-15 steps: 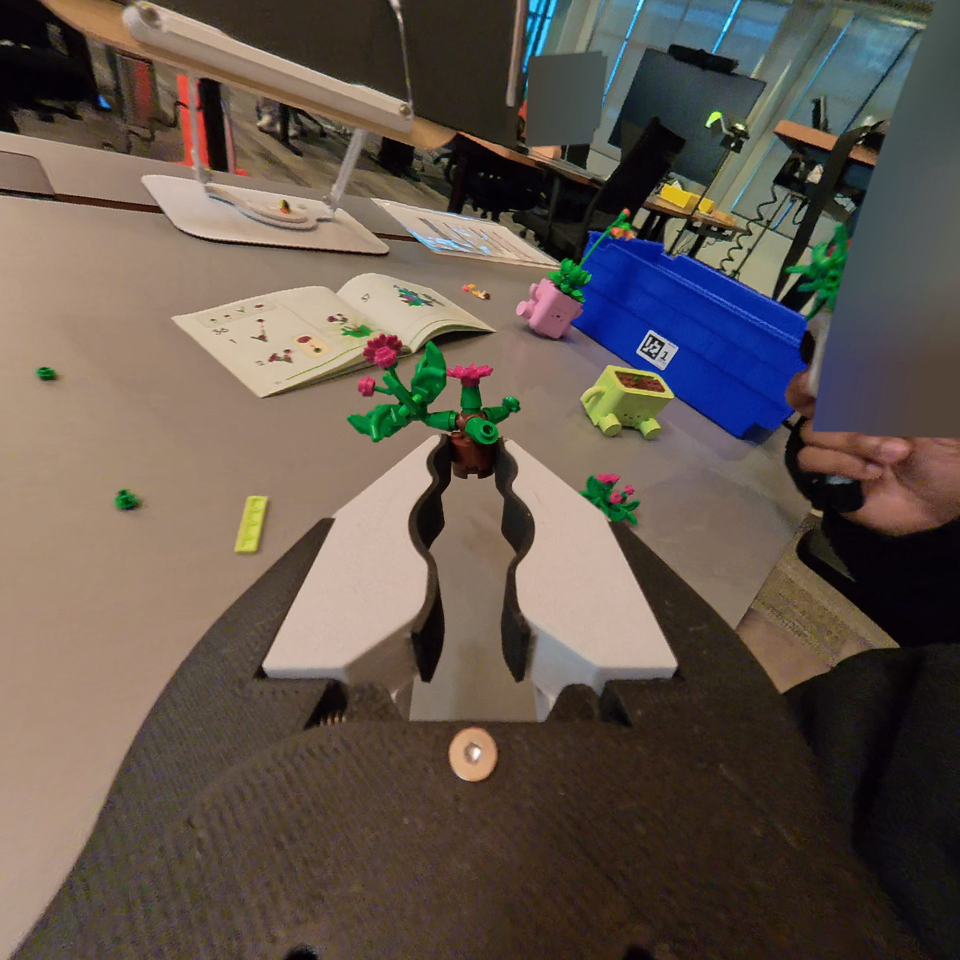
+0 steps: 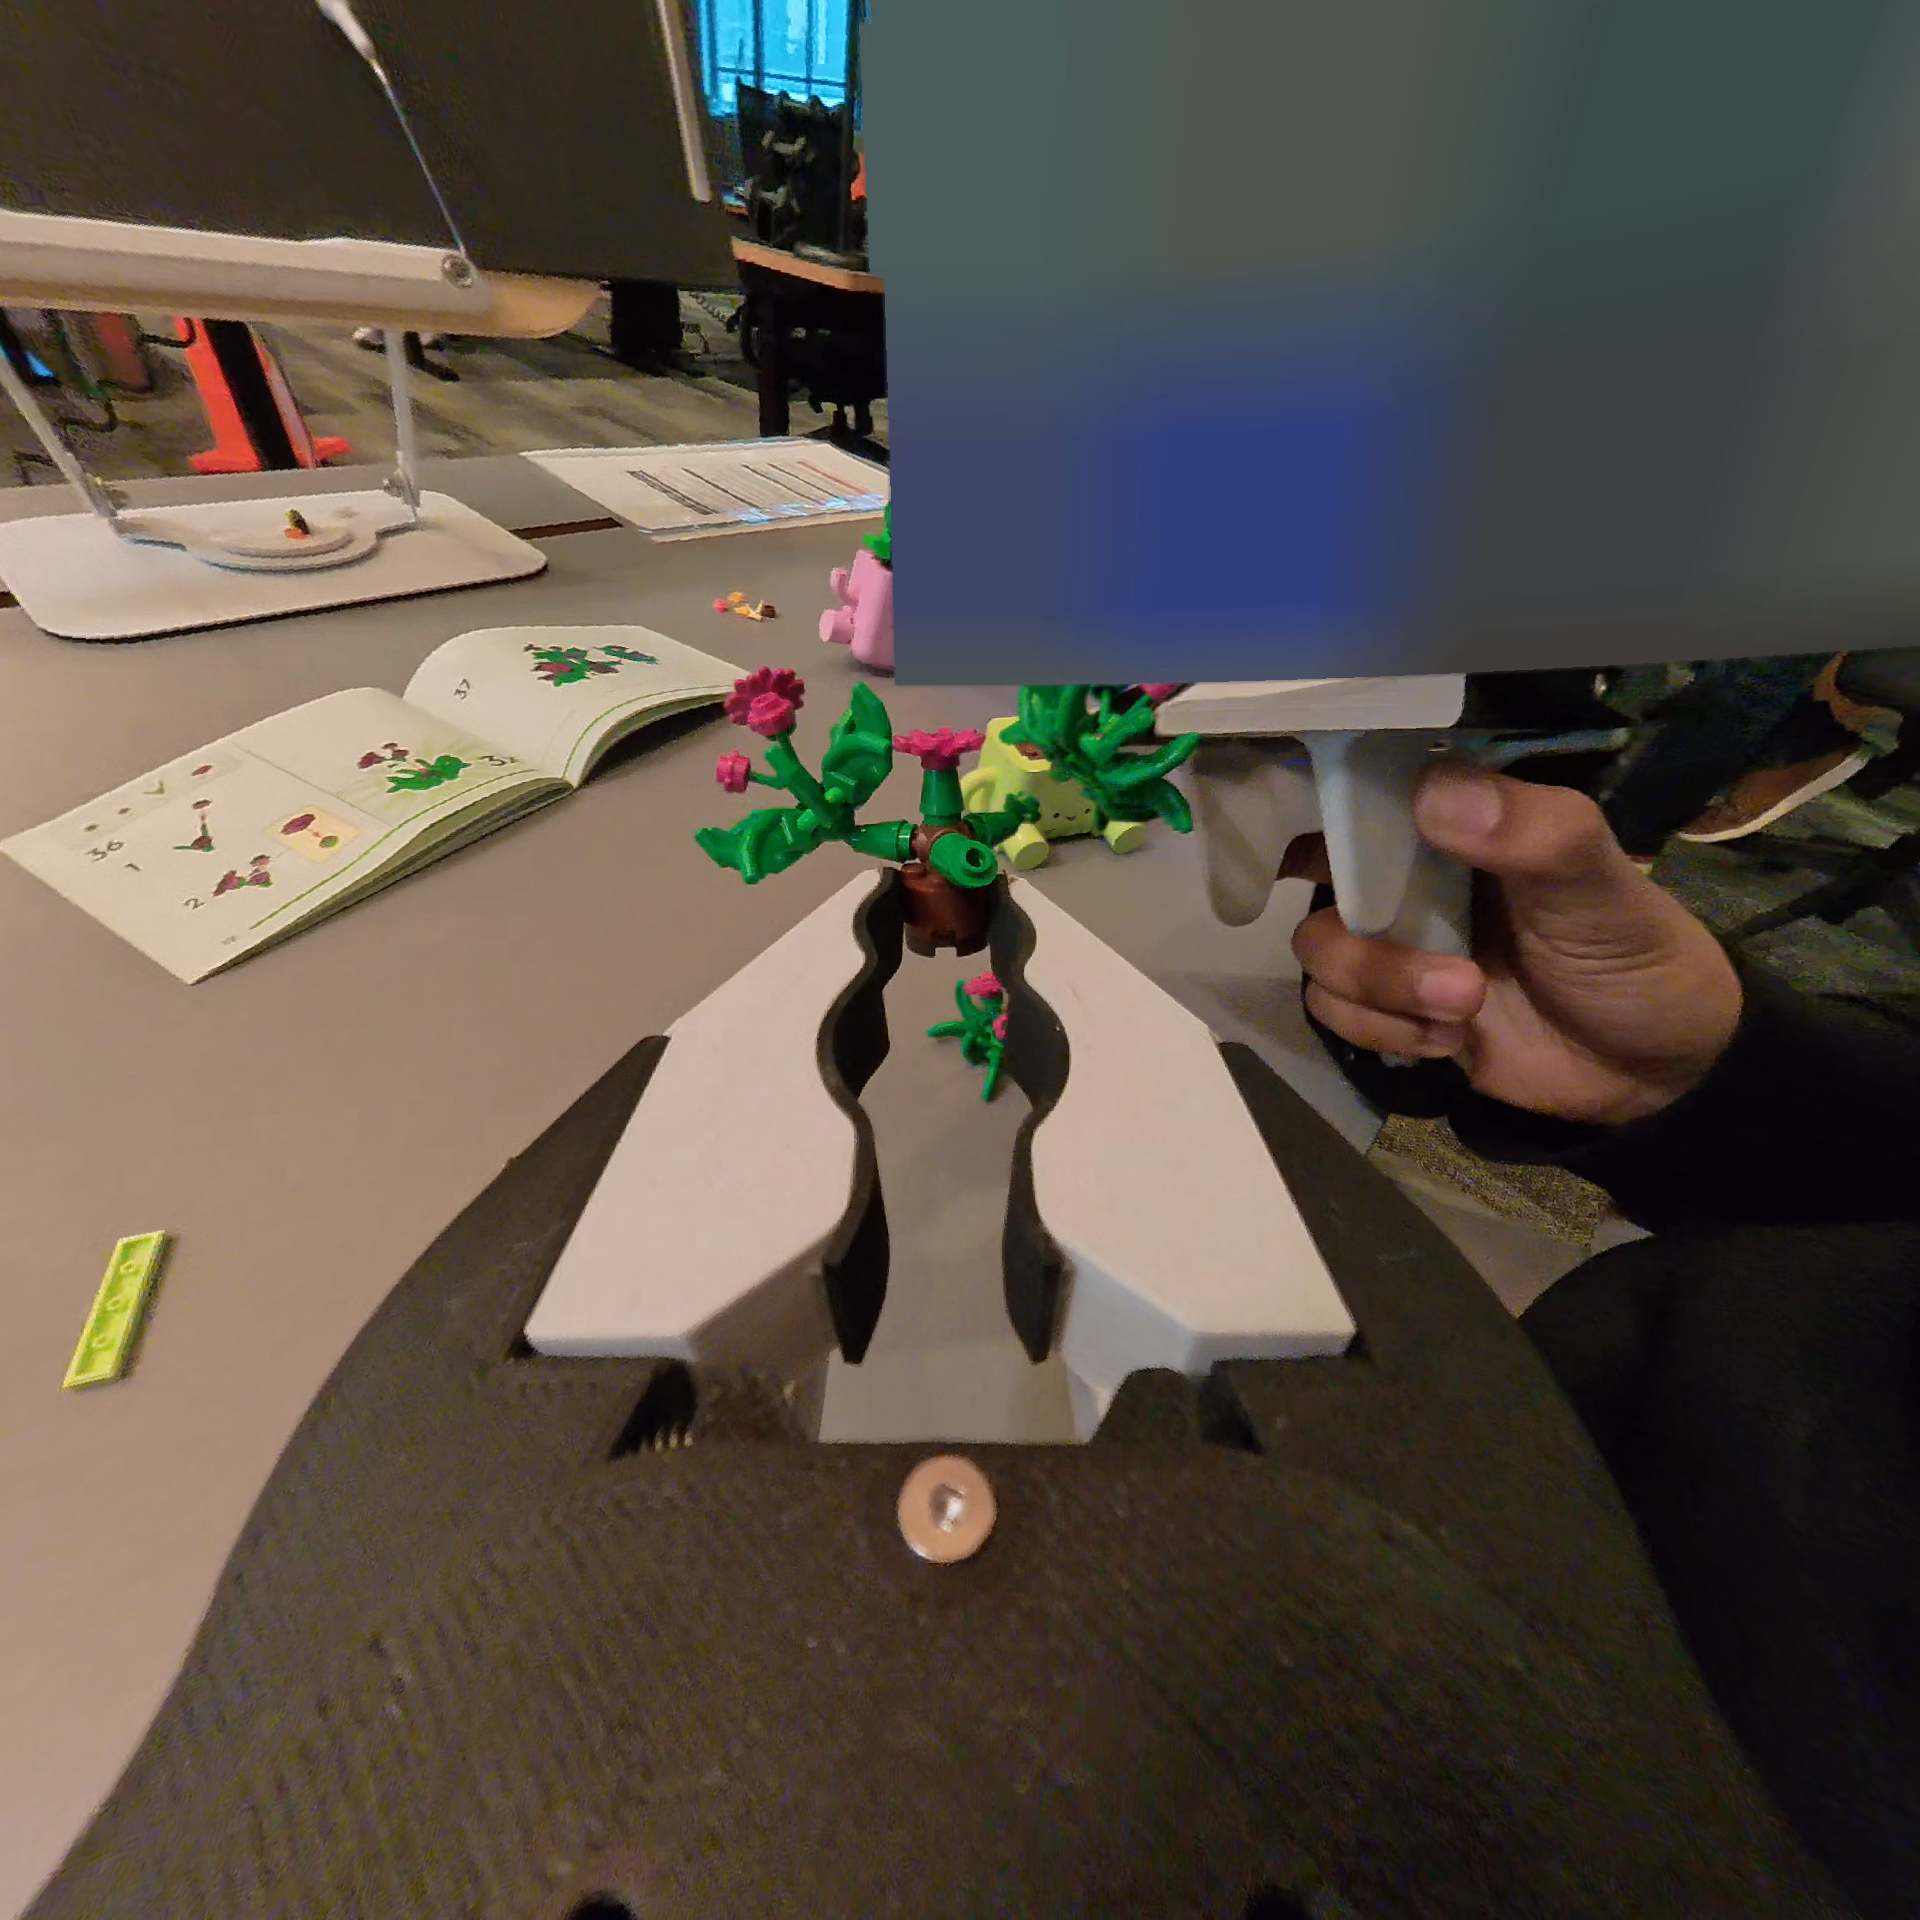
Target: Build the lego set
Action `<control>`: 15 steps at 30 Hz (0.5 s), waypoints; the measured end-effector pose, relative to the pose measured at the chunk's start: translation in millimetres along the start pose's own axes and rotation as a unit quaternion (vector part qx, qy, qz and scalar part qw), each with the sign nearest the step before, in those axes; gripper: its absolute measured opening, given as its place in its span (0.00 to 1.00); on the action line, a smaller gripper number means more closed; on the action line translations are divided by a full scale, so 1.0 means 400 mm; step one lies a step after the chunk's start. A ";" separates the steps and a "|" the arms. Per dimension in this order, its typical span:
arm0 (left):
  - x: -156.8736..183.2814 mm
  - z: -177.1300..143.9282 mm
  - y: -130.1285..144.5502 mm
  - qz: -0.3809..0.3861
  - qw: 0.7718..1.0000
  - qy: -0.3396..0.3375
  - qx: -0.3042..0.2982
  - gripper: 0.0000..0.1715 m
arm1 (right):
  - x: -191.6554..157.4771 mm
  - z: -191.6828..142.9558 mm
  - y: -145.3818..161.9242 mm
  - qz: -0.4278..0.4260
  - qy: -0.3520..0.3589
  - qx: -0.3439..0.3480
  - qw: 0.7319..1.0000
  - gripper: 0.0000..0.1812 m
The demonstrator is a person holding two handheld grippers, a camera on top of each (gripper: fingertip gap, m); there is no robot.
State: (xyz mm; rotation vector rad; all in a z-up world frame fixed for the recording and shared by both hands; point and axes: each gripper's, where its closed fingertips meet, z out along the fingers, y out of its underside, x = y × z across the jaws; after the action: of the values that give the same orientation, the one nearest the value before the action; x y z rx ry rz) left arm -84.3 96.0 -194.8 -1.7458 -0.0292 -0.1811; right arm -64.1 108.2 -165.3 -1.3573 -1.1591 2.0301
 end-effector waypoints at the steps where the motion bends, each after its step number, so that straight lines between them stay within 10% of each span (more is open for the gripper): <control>1: 0.004 0.000 -0.001 0.000 1.000 0.001 0.000 0.08 | -0.001 0.001 0.001 0.009 -0.006 0.002 1.000 0.07; 15: 0.028 0.000 -0.019 -0.016 1.000 0.015 0.005 0.08 | -0.013 0.008 -0.008 0.108 -0.085 0.040 0.990 0.07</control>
State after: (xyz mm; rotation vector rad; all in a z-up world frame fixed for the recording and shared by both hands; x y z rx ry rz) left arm -74.4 96.4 -185.7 -1.7329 -0.0355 -0.2294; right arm -65.2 104.9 -159.4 -1.3423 -1.0227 2.3593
